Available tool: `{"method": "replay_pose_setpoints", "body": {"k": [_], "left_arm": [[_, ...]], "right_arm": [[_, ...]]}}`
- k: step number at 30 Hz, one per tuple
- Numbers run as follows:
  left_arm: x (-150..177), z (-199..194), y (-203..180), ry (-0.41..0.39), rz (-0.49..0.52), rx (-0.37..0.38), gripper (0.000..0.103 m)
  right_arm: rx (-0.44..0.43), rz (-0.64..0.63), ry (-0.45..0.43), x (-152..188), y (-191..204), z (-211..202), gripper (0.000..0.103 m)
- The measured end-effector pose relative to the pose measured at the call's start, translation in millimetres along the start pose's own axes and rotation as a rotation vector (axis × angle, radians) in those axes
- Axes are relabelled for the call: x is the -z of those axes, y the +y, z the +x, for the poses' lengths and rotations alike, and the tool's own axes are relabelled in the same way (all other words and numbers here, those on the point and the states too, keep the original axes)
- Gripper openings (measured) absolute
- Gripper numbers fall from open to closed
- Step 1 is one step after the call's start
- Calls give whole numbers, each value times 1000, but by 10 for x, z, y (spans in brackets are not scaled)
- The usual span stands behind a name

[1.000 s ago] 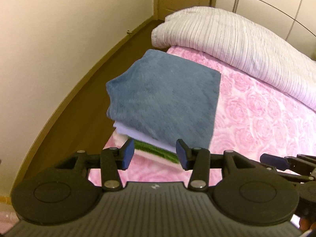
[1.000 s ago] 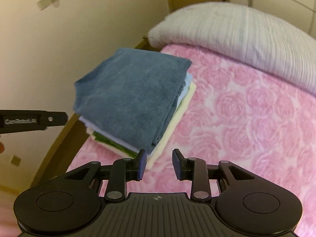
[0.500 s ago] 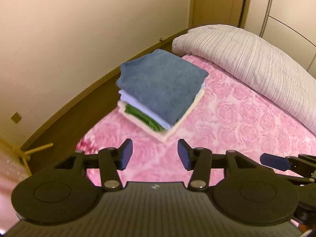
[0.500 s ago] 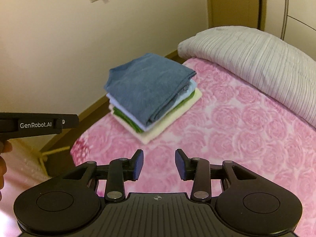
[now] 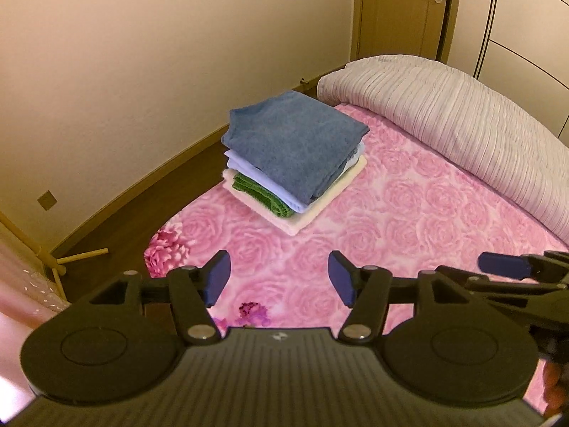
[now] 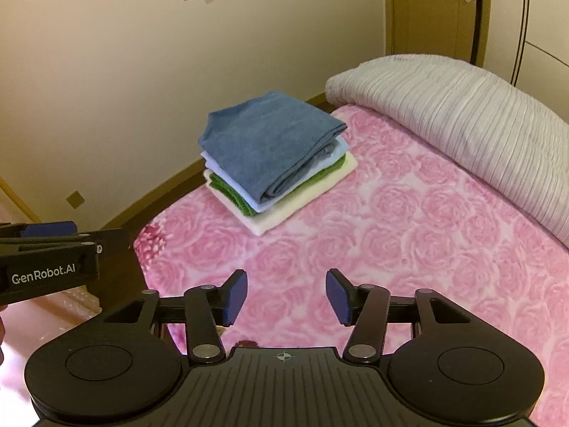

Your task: Fold clothes

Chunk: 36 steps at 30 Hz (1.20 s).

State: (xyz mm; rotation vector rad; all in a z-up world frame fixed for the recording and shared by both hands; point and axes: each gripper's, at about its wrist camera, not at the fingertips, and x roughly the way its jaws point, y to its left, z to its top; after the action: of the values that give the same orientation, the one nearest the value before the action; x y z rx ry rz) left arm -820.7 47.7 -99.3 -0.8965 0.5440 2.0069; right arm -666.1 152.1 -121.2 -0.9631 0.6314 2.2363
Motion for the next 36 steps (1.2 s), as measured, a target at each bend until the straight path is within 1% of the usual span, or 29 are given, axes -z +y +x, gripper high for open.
{"method": "replay_pose_setpoints", "body": {"k": [3,4,6,9,13,17,21,25,31,36], "left_arm": [[65,13,16,-5,31,-32,57],[97,12,28,-18,43,-41,60],[151,26,58,-37,54,-56,61],[189,50,141,-18,27,-39,58],[206,-50,172,-1,-12,-24,57],[235,-156,60,-2,-31,-65,57],[345,-256,-132,10,-87,-97,57],[499,-314,-439,51,-139,-122,57],[737,-442,-1023,87,-185,-131,57],[779,-504,-1326,88,-230,-143,57]], "right_arm": [[43,27,7,4,25,-4,56],[50,38,9,8,33,0,56],[57,53,11,12,49,15,56],[50,45,21,15,51,1,56],[35,26,35,18,48,-29,56],[21,7,50,20,45,-58,56],[-1,-41,78,74,-60,-103,56],[-27,-103,113,171,-238,-160,56],[-35,-141,146,393,-700,-279,56],[-45,-163,157,474,-1055,-385,56]]}}
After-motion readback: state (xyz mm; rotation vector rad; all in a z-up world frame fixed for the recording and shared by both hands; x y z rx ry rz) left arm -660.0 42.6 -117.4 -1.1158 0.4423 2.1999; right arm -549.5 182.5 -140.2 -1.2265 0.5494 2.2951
